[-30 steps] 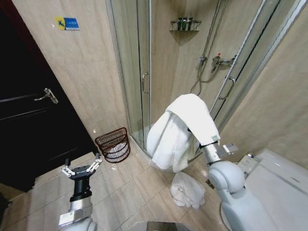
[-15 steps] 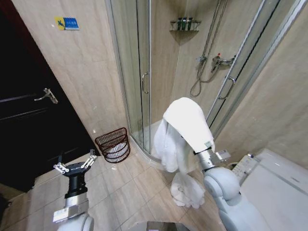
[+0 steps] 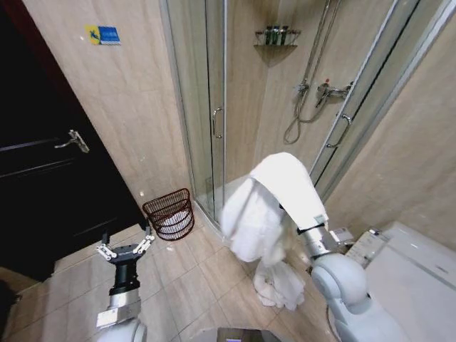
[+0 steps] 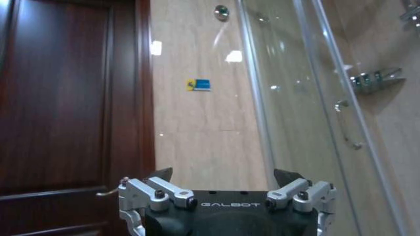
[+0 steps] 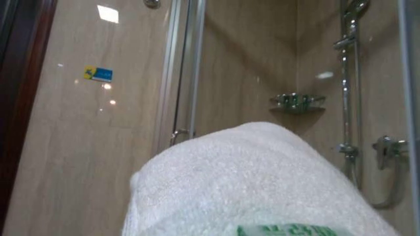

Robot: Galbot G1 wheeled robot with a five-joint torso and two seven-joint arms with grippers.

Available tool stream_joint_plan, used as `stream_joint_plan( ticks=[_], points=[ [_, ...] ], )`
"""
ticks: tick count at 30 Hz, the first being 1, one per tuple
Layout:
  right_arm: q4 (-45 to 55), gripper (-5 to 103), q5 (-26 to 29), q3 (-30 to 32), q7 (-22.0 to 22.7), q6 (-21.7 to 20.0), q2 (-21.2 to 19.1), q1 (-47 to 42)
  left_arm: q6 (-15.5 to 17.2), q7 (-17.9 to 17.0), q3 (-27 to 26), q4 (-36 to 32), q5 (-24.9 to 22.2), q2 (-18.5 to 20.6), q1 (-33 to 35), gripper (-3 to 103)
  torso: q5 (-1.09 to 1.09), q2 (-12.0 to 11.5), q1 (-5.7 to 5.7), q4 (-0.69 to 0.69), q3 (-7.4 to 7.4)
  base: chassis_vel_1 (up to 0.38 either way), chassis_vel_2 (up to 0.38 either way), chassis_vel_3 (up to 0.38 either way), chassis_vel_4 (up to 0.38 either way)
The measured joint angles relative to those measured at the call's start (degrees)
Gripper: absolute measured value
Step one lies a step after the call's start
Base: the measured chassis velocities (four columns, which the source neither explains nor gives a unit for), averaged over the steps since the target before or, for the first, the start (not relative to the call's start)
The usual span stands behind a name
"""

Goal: Discard the used towel into the hamper.

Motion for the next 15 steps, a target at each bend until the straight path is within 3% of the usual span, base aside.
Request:
stream_joint_plan(
  ticks=[15],
  points=[
    [-2.06, 4, -0.36, -1.67, -0.13, 0.90, 1.18, 1.24, 0.53, 0.00, -0.11, -0.38, 0.04, 0.00, -0.66, 100, 0.00, 0.00, 0.01, 0.01, 0.00, 0.081, 0.088, 0.090, 0.086]
  ],
)
